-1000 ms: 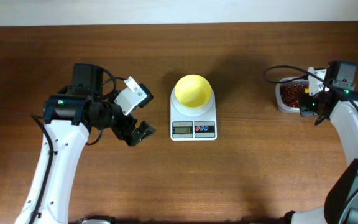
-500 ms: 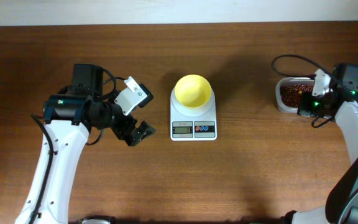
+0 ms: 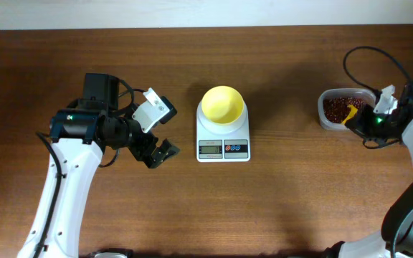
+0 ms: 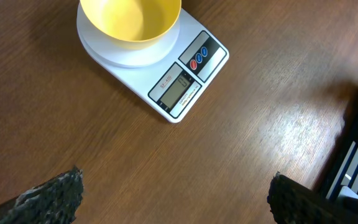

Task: Scoop item into bowl and weigh 50g on scale
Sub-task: 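Drag the yellow scoop through the beans with the right gripper to fill it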

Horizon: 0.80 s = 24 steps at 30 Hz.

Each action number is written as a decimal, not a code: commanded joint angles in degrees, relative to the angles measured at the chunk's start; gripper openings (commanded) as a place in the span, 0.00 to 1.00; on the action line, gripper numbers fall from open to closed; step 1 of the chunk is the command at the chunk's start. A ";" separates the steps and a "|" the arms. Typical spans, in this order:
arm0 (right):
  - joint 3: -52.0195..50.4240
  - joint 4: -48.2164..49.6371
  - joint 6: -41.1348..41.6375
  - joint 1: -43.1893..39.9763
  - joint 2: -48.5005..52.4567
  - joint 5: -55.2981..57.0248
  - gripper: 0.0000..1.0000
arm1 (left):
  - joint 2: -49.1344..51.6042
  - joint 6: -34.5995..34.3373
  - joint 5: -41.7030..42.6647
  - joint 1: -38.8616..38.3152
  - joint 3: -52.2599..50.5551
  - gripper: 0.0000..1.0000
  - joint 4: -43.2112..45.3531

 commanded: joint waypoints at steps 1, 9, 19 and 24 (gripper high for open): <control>-0.52 -1.84 0.31 -2.10 2.16 -5.18 0.04 | 0.09 1.14 0.81 0.11 0.04 0.99 0.09; -0.52 -4.42 -4.02 -3.58 2.16 -9.35 0.04 | 0.09 1.14 0.81 0.11 0.04 0.99 0.09; -0.52 -1.20 -3.26 -3.56 2.27 -12.26 0.04 | 0.11 1.14 0.81 0.11 0.04 0.99 0.09; -0.52 -0.17 -2.25 -3.56 4.22 -12.26 0.04 | 0.09 1.14 0.81 0.11 0.04 0.99 0.09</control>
